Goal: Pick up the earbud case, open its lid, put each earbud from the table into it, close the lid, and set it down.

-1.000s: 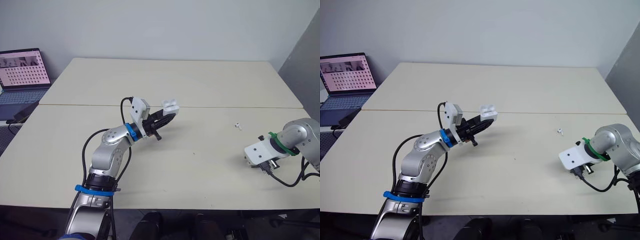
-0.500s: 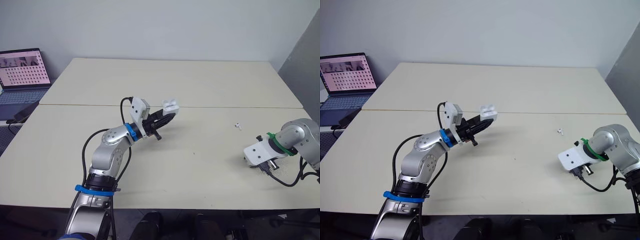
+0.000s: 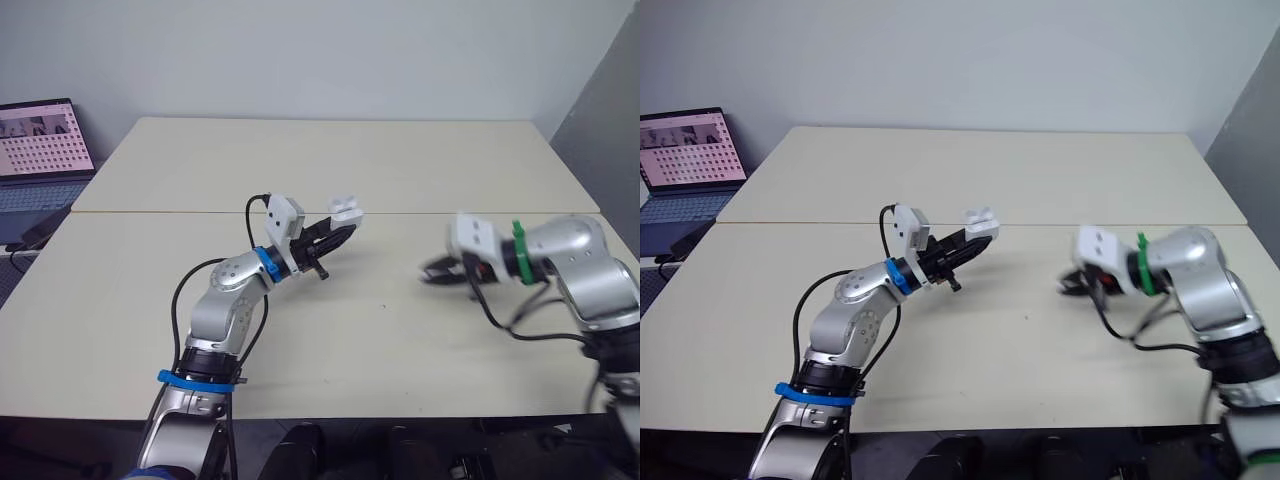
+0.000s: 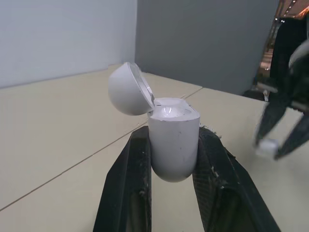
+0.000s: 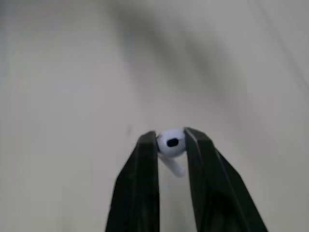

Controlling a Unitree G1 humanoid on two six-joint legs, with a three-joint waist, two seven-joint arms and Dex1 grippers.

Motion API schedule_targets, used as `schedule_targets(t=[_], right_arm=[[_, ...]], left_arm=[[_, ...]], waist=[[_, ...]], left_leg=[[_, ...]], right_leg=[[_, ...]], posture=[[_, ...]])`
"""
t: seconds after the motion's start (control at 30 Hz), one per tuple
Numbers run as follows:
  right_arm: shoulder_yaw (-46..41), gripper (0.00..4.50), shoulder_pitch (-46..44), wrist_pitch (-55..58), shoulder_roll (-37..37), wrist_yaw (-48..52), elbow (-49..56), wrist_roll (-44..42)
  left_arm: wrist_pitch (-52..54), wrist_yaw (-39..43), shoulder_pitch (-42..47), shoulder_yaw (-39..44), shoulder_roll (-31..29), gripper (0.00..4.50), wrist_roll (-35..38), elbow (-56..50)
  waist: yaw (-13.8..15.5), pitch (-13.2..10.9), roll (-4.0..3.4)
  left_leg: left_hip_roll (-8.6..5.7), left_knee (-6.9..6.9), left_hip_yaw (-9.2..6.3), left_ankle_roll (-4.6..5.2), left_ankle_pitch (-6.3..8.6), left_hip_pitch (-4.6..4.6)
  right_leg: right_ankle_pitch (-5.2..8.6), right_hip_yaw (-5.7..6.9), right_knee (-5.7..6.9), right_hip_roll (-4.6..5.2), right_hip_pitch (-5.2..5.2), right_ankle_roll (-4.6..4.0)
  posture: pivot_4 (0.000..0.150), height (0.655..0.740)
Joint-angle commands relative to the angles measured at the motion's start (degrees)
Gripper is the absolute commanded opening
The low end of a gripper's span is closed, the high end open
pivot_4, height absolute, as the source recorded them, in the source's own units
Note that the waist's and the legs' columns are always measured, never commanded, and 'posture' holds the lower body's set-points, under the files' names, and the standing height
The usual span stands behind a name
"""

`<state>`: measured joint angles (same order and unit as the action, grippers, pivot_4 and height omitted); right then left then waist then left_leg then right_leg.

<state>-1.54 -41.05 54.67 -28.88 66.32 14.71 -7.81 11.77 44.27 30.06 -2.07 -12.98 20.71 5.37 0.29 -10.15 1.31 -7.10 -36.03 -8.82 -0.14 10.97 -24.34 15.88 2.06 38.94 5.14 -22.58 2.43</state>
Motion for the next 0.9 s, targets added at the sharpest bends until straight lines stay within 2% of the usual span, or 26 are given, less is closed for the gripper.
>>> schedule_targets(t=[0.03, 0.17, 0.23, 0.33, 0.47, 0.63, 0.9], right_arm=[[-16.04, 0.39, -6.85, 21.92, 14.91, -17.23, 10.32, -3.38], [-28.97, 0.39, -14.49, 31.71, 36.11, -33.79, 17.19, -0.73], [-31.40, 0.39, -15.80, 32.50, 42.32, -38.73, 19.37, -0.87], [-31.21, 0.39, -15.34, 30.48, 46.87, -44.60, 19.91, -2.50], [-28.76, 0.39, -13.34, 27.29, 49.22, -49.64, 19.26, -5.76], [-25.25, 0.39, -10.12, 22.58, 48.80, -53.43, 17.33, -10.55], [-17.07, 0.39, -4.32, 16.31, 41.75, -53.36, 13.53, -18.14]], left_arm=[[-5.67, -2.21, 1.43, -0.35, 1.84, 0.75, -2.43, 0.80], [-10.36, -6.76, 3.82, -0.16, 4.81, 0.75, -5.13, 3.94], [-12.20, -8.18, 5.13, -0.35, 5.92, 0.75, -6.33, 5.48], [-14.63, -8.90, 6.91, -0.73, 7.04, 0.75, -7.62, 7.76], [-16.65, -9.56, 8.45, -0.90, 8.11, 0.75, -8.29, 9.46], [-17.47, -9.91, 9.32, -1.01, 9.03, 0.75, -8.52, 10.65], [-17.33, -9.55, 10.55, -1.17, 9.79, 0.75, -7.77, 11.56]], waist=[[0.31, 0.04, -0.05], [1.22, 0.07, -0.08], [1.37, 0.06, -0.11], [1.13, 0.08, -0.11], [-0.39, 0.12, -0.18], [-1.94, 0.13, -0.20], [-2.13, 0.14, -0.22]], left_leg=[[-0.02, 0.04, -0.06, -0.22, -0.13, -0.05], [-0.20, 0.05, -0.21, -0.27, -0.15, -0.09], [-0.24, 0.02, -0.16, -0.24, -0.15, -0.17], [-0.34, -0.04, -0.09, -0.16, -0.17, -0.30], [-0.24, 0.09, 0.18, -0.16, -0.22, -0.32], [-0.17, 0.19, 0.22, -0.23, -0.26, -0.32], [-0.19, 0.13, 0.21, -0.21, -0.26, -0.31]], right_leg=[[-0.01, 0.02, 0.06, 0.00, -0.09, -0.02], [-0.02, 0.06, 0.06, 0.04, -0.41, -0.03], [-0.07, -0.02, 0.08, 0.04, -0.60, -0.03], [-0.14, -0.07, 0.04, 0.09, -0.66, 0.08], [-0.15, -0.29, 0.26, 0.10, -0.66, 0.08], [-0.14, -0.31, 0.29, 0.06, -0.72, 0.07], [-0.14, -0.31, 0.27, 0.03, -0.67, 0.07]], posture=[[0.150, 0.7400], [0.150, 0.7400], [0.150, 0.7400], [0.150, 0.7400], [0.150, 0.7400], [0.150, 0.7400], [0.150, 0.7400]])
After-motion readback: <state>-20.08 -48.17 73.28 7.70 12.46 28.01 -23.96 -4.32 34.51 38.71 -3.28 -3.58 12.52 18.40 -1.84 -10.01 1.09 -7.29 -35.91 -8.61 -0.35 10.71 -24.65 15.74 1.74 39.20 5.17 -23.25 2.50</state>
